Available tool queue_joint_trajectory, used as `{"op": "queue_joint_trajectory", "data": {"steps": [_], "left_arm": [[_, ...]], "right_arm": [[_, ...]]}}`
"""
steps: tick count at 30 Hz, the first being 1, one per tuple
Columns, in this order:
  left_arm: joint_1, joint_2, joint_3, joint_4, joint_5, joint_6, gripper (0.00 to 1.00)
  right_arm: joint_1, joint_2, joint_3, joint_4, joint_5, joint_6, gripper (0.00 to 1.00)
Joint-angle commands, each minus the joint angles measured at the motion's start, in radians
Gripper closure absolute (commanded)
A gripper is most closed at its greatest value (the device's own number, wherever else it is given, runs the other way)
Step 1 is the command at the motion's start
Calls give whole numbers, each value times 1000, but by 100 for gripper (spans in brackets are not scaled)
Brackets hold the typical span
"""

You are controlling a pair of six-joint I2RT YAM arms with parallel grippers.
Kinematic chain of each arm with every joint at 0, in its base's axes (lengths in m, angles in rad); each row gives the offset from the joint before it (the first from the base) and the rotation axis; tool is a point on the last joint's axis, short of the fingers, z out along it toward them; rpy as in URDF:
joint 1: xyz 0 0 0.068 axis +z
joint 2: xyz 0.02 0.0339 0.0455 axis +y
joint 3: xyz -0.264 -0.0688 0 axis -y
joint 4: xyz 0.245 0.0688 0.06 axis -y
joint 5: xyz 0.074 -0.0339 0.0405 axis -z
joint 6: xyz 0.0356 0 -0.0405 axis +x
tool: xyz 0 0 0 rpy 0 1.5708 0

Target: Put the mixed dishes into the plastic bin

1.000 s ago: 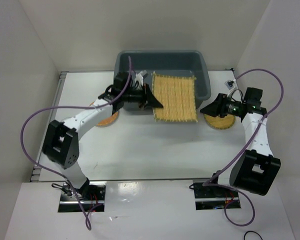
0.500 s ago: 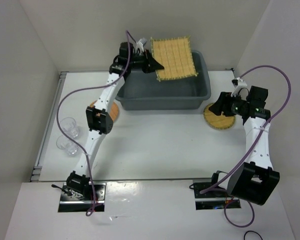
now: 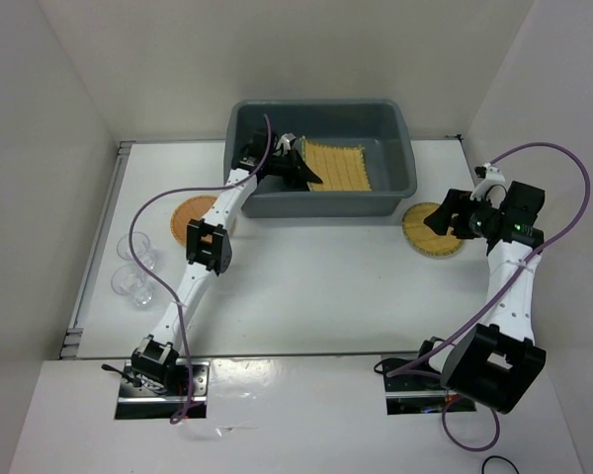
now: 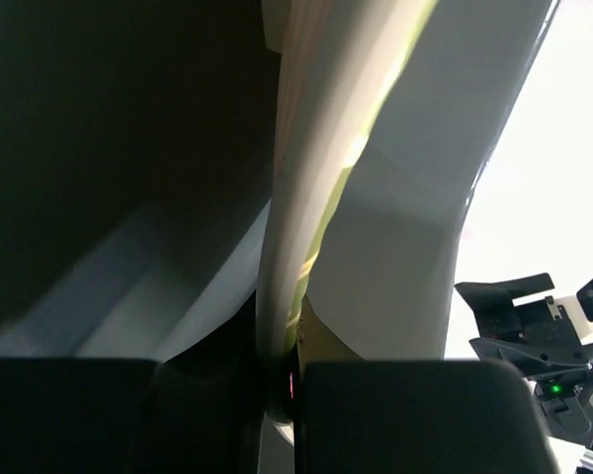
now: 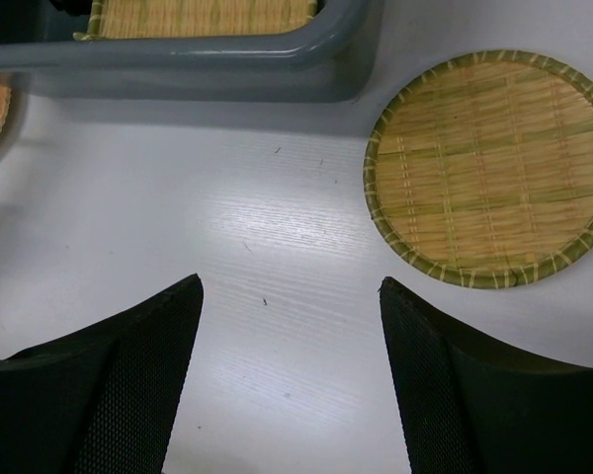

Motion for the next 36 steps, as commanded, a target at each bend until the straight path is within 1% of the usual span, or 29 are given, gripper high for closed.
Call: {"op": "queue_joint_trajectory", "data": {"steps": [1,4,5,6,7,9,11,12,13,14,15,16,17,19,20,21,22,23,24,25,26,27,28,29,31,33,34,35,36], "left_arm": [[-11,4,75,107,58,-36,100],[-20,24,75,127,58,-62,99],[-20,24,75,141,58,-72,98],[-20,33,75,141,58,-81,92],[-20,33,75,153,58,-93,68],[-20,33,75,141,58,-82,58],[-20,33,75,141,47,-70,48],[-20,22,75,141,47,-81,36],[-20,22,75,159,47,-96,30],[-20,11,75,176,59,-117,23],[-20,11,75,187,59,-133,7],[-20,-27,75,175,43,-133,1],[-20,-50,75,152,23,-115,1],[-20,-131,75,38,-65,-21,1],[-10,-163,75,-68,-104,22,1],[-10,-226,75,-120,-178,61,1],[1,-255,75,-172,-216,129,1],[12,-284,75,-224,-259,158,1],[12,-344,75,-334,-311,189,1],[12,-375,75,-385,-427,259,1],[12,-427,75,-475,-482,295,1],[12,-449,75,-515,-578,328,1],[12,-466,75,-554,-615,362,1],[1,-492,75,-629,-644,411,1],[-8,-501,75,-721,-710,468,1],[-32,-538,75,-741,-743,505,1],[-45,-559,44,-741,-770,523,1],[-60,-618,10,-741,-802,533,1],[-86,-645,-25,-741,-832,533,1]], "right_arm": [[-17,-6,-4,25,-39,-13,22],[-28,5,-4,25,-39,-13,21],[-28,5,-4,25,-39,-13,20],[-28,5,-13,25,-39,-13,20],[-28,5,-14,25,-39,-13,18],[-28,14,-14,25,-48,-13,15],[-28,14,-14,25,-48,-13,15],[-28,14,-14,25,-57,-13,15],[-28,25,-14,25,-58,-13,12],[-28,25,-4,25,-58,-13,12],[-28,25,-4,25,-58,-13,12],[-28,34,-4,25,-48,-4,12],[-28,34,18,25,-32,11,12],[-28,43,39,37,68,56,12],[-28,55,49,48,165,73,11],[-28,68,60,48,213,99,4],[-28,81,60,59,237,126,2],[-43,100,60,59,228,127,2],[-52,136,60,59,184,127,2],[-62,158,71,59,162,136,2],[-74,193,71,59,144,136,2],[-74,206,71,59,130,136,2],[-83,218,71,70,130,145,2],[-83,227,71,70,149,145,2],[-111,255,81,70,192,122,2],[-120,296,91,50,228,82,2],[-120,310,91,41,228,67,2],[-120,325,91,41,237,50,2],[-120,379,91,21,237,10,2]]}}
